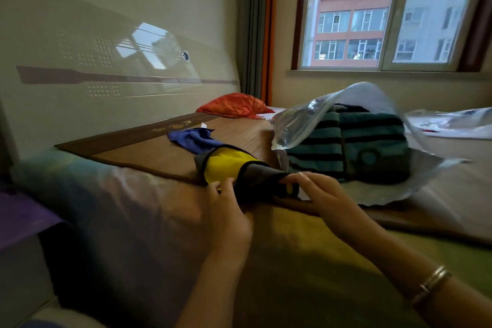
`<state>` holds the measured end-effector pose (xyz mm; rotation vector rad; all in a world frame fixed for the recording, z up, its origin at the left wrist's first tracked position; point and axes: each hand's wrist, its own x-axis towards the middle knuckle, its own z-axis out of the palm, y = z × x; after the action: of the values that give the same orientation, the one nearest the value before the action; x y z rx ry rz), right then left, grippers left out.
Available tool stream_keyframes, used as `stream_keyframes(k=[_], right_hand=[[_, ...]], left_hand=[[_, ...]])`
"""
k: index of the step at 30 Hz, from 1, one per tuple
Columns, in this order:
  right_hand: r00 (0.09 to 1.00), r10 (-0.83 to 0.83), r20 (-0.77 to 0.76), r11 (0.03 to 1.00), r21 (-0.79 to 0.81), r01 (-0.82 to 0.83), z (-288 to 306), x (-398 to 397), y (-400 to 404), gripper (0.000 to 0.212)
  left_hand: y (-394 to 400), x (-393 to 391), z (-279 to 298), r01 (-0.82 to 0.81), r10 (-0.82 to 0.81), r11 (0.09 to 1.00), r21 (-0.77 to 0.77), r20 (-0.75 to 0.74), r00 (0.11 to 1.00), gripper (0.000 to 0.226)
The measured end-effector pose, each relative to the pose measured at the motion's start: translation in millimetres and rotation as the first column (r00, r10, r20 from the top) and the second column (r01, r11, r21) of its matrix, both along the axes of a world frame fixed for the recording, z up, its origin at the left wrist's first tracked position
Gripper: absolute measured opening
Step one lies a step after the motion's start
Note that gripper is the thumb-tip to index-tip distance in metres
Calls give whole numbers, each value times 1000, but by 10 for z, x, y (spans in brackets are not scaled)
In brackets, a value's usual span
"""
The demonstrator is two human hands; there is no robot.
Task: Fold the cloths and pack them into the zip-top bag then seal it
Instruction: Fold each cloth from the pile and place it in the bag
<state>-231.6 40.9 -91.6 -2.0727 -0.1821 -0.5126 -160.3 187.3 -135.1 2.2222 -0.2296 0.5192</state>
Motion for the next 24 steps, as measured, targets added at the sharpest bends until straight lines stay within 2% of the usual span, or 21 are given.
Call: stream_keyframes(k=[2, 3, 5, 7, 12, 16, 20, 24], right_hand=[[999, -18, 39, 998, 60, 16, 66, -300, -135, 26], [998, -37, 60, 995, 90, 31, 91, -427, -206, 25], [991, -92, 99, 987, 140, 77, 133, -623, -358, 21], [981, -149, 123, 976, 176, 126, 172, -763, -488, 19], [938, -255, 234, 963, 154, 223, 304, -1046, -623, 28], [873, -292, 392, 953, 193, 232, 478, -1277, -725, 27], [837, -353, 418, 930, 257, 263, 541, -1427, -894, 18], [832, -411, 373, 911, 211, 356, 504, -1494, -1014, 11]], left_hand=[[-79, -148, 43, 40, -42, 998, 49, 30, 999, 45], [-119, -221, 88, 88, -89, 996, 24, 44, 995, 36], [-199, -377, 224, 219, -215, 973, -77, 59, 975, 20], [-265, -545, 382, 371, -362, 907, -198, 81, 929, 11], [-352, -933, 706, 643, -591, 724, -250, 255, 765, 11], [-386, -1094, 889, 669, -620, 634, -387, 263, 739, 8], [-404, -1087, 937, 667, -610, 680, -305, 269, 745, 8], [-450, -1031, 881, 611, -572, 784, -107, 258, 779, 14]])
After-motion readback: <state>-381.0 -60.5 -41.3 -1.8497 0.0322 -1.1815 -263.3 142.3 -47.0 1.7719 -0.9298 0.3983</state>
